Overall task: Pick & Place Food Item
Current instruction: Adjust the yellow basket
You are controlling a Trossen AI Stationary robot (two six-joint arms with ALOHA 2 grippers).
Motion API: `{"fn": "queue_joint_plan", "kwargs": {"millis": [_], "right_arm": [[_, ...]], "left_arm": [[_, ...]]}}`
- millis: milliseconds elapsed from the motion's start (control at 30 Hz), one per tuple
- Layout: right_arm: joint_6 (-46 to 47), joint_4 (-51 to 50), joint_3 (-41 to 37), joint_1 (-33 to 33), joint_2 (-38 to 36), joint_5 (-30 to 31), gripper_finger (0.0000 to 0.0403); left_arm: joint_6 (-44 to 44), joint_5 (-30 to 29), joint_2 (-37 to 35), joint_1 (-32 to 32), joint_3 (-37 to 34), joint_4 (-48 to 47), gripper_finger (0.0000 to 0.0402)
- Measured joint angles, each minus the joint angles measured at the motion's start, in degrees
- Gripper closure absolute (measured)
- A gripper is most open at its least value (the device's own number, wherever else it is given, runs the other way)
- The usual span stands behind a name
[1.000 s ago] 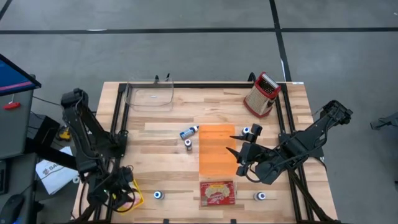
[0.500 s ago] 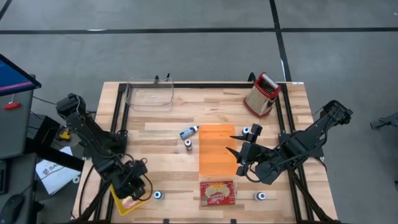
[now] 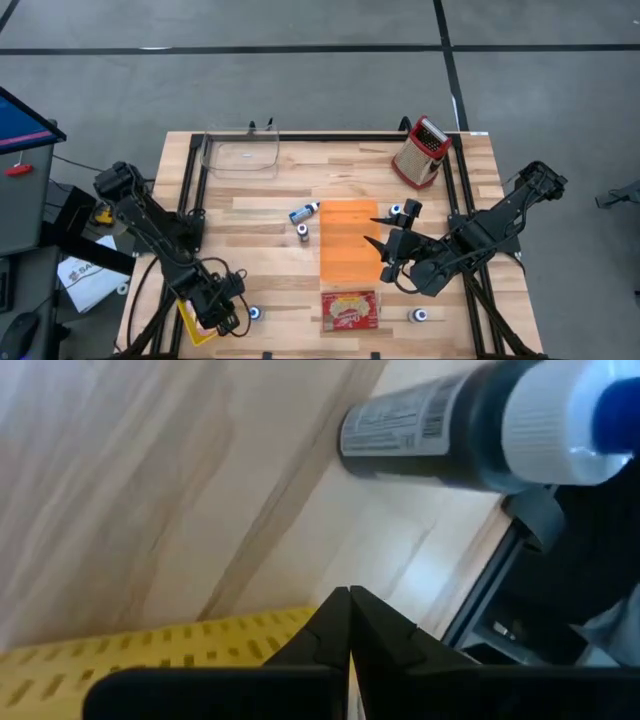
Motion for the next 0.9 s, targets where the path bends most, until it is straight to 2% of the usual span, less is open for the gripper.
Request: {"fn": "queue_joint_plan", "kwargs": {"millis": [233, 700, 900], "right_arm": [[0.11, 0.00, 0.00, 0.00, 0.00, 0.14, 0.0214], [0.20, 0.02, 0.00, -0.01, 0.00, 0.18, 0.0214], [0.20, 0.07, 0.00, -0.07, 0.00, 0.18, 0.0214]], "left_arm": [[-0.20, 2.02, -0.52, -0.71, 0.00, 0.11, 0.0401], [-2.84, 11.10, -0.56, -3.49, 0.00, 0.91, 0.0401], [-2.11, 12.15, -0.82, -5.28, 0.00, 3.71, 0.0401]]}}
